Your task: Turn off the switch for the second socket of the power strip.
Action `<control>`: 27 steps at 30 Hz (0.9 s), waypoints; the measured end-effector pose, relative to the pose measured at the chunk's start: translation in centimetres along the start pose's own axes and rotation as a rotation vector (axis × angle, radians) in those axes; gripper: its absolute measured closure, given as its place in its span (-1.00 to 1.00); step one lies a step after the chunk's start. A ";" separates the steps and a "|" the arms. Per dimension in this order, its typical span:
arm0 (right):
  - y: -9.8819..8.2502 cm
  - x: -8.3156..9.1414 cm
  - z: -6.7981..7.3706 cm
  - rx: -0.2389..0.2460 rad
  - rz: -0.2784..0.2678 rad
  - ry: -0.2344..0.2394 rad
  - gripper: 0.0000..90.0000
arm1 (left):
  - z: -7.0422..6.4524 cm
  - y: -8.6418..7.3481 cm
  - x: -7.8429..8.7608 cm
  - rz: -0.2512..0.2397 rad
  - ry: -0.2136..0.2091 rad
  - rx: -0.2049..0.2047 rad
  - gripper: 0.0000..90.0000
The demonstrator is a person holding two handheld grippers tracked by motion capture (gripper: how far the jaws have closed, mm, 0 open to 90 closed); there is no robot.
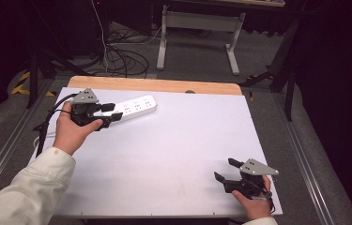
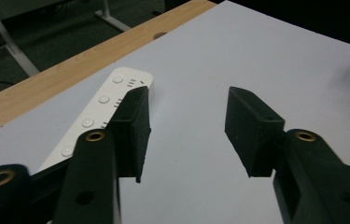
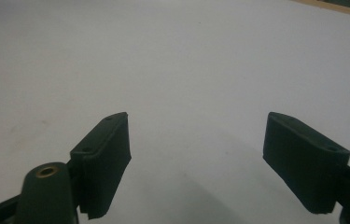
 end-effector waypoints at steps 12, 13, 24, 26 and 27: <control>0.1 0.1 0.2 0.009 -0.007 0.009 -0.46 | 2.3 1.2 -1.4 -0.076 -0.015 0.134 0.99; 0.1 0.0 0.3 0.011 -0.006 0.009 -0.46 | 2.5 1.3 -1.7 -0.070 -0.001 0.126 0.99; 0.2 0.1 0.4 0.018 -0.012 0.015 -0.46 | 4.5 1.9 -4.3 -0.050 0.060 0.152 0.99; 0.3 0.1 0.4 0.018 -0.015 0.018 -0.46 | 5.0 2.0 -5.0 -0.067 0.052 0.185 0.99; 0.3 0.1 0.4 0.017 -0.016 0.019 -0.46 | 5.3 2.0 -5.2 -0.076 0.059 0.198 0.99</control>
Point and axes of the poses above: each handheld gripper's, and its own axes: x roughly backward along the jaws, y roughly out of its top, z roughly to its left, the point moved 9 cm from there along -x, roughly forward along the jaws, and after that the axes turned 15 degrees about z, right-handed, at the moved point
